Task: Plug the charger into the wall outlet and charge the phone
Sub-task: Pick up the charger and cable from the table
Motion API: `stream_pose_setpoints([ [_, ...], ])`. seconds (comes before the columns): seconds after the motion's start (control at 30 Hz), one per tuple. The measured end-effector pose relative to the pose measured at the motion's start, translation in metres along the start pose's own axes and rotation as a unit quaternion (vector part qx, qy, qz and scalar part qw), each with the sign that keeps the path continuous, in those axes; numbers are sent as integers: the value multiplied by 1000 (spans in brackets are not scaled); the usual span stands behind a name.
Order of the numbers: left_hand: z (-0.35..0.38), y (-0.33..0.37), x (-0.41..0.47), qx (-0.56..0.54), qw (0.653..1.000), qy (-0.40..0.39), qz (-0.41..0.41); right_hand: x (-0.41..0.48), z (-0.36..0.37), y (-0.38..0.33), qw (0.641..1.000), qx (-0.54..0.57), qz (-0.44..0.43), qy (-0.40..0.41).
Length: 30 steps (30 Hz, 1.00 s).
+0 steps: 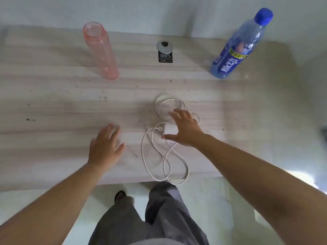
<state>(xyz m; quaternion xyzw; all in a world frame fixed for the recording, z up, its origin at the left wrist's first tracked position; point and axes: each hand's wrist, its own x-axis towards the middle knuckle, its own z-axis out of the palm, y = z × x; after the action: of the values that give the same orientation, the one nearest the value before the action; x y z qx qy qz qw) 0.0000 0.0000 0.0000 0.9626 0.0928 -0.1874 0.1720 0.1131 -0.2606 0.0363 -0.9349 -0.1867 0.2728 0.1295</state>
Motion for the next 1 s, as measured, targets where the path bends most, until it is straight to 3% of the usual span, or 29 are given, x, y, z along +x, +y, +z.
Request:
stream_pose_setpoints([
  [0.17, 16, 15, 1, 32, 998, 26, -56, 10, 17, 11, 997, -78, -27, 0],
  [0.5, 46, 39, 6, -27, 981, 138, -135, 7, 36, 4, 994, -91, -35, 47],
  [0.67, 34, 38, 3, -78, 981, 119, -130, 19, 31, -6, 999, -31, -3, 18],
  [0.8, 10, 31, -10, -87, 987, 75, -112, 23, 24, -18, 1000, 13, -26, -4],
  [1.0, -17, 5, -88, -153, 965, 133, -166, 0, 22, -80, 998, 27, -61, -23],
])
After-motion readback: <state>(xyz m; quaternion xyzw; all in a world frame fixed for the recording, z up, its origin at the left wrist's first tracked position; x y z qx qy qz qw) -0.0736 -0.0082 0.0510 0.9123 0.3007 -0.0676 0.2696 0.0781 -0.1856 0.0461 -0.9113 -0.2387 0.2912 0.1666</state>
